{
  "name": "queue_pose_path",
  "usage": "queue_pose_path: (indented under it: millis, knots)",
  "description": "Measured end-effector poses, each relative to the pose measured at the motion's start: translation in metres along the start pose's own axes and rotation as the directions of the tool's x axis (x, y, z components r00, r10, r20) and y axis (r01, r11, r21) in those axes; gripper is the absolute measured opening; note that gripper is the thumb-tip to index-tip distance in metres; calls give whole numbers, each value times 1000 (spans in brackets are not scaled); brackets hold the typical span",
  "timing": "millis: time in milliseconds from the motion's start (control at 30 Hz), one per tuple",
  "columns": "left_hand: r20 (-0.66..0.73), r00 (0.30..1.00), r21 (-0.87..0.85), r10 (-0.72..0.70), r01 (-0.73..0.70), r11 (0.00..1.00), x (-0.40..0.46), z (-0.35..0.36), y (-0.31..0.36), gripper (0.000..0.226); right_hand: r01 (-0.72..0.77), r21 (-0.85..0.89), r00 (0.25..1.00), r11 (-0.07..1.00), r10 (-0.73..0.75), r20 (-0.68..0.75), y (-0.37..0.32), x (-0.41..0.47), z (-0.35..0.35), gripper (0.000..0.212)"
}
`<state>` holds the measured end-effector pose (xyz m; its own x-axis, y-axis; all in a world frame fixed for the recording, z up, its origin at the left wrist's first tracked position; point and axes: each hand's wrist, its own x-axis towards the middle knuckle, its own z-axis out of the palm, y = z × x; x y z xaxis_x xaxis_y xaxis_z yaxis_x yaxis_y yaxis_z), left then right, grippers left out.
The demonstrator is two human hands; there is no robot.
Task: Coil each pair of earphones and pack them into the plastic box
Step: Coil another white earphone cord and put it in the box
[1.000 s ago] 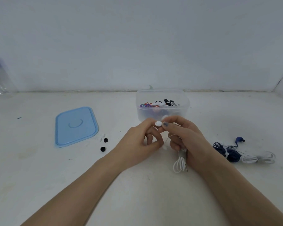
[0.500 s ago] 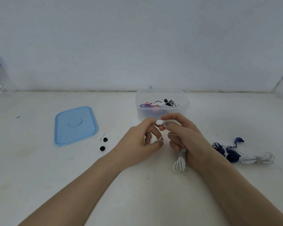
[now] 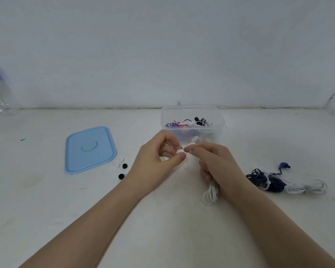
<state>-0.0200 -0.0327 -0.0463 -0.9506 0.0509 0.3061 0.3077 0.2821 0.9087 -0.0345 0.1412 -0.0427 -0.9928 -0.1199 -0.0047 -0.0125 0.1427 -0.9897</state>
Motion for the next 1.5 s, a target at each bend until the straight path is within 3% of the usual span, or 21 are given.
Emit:
queue_pose_path:
  millis: [367, 500, 600, 700, 833, 1100, 1500]
  knots:
    - [35, 997, 112, 72, -75, 991, -1, 1, 0, 13, 29, -47, 1000, 998, -29, -7, 0, -1, -1, 16]
    - [43, 998, 136, 50, -55, 989, -1, 1, -1, 23, 44, -46, 999, 998, -45, -28, 1, 0, 0, 14]
    - [89, 994, 325, 69, -94, 941, 2, 1, -10, 26, 41, 14, 997, 999, -40, -59, 1, 1, -1, 13]
    - [177, 982, 450, 60, -135, 883, 4, 1, -18, 15, 26, 46, 998, 999, -23, -66, -1, -2, -1, 14]
    - [195, 976, 431, 92, -170, 886, 4, 2, -17, 10, 22, 54, 996, 998, -17, -89, -2, -3, 1, 12]
    - [36, 999, 171, -4, -2, 985, 4, 2, -7, 13, 67, 57, 997, 996, -65, -37, -2, -4, -1, 13]
    - [42, 999, 107, 12, -17, 994, 2, 1, -6, 15, 74, 46, 997, 996, -73, -7, -1, -3, 0, 12]
